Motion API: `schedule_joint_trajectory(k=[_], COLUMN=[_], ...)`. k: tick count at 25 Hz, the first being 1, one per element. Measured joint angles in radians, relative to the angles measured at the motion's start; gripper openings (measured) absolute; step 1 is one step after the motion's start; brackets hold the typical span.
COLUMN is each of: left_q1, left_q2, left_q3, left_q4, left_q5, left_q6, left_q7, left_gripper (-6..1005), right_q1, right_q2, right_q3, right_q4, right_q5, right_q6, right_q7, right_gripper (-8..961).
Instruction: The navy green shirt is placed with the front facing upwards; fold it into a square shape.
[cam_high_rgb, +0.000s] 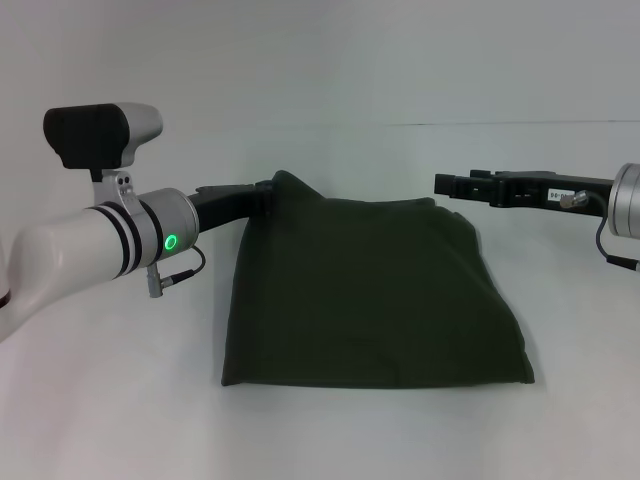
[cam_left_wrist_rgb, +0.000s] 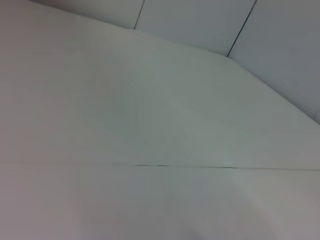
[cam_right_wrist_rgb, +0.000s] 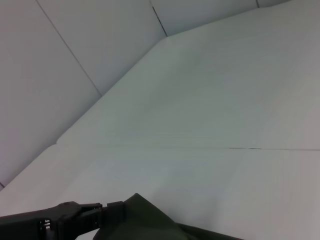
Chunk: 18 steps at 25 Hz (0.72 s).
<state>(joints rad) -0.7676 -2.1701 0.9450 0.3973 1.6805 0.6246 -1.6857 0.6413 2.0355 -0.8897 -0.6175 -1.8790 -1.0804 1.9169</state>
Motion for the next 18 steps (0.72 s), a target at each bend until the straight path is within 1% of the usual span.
schedule_joint_trajectory(k=[1, 7, 18], left_q1=[0.000, 0.012, 0.018], left_q2=[0.000, 0.000, -0.001], left_q3=[0.000, -0.005, -0.033], left_q4=[0.000, 0.000, -0.007], left_q5=[-0.003, -0.058, -0.062], left_q6=[0.000, -0.007, -0.013], left_q7=[0.000, 0.000, -0.004], left_gripper=[3, 3, 2], right_q1=[0.000, 0.001, 0.002], right_q2=[0.000, -0.002, -0.002], right_q3=[0.000, 0.000, 0.000], right_q4=[0.002, 0.006, 0.007], right_q5=[0.000, 0.000, 0.000], right_q6=[0.000, -0.001, -0.002], right_q7=[-0.001, -0.003, -0.003], right_gripper=[777, 779, 783])
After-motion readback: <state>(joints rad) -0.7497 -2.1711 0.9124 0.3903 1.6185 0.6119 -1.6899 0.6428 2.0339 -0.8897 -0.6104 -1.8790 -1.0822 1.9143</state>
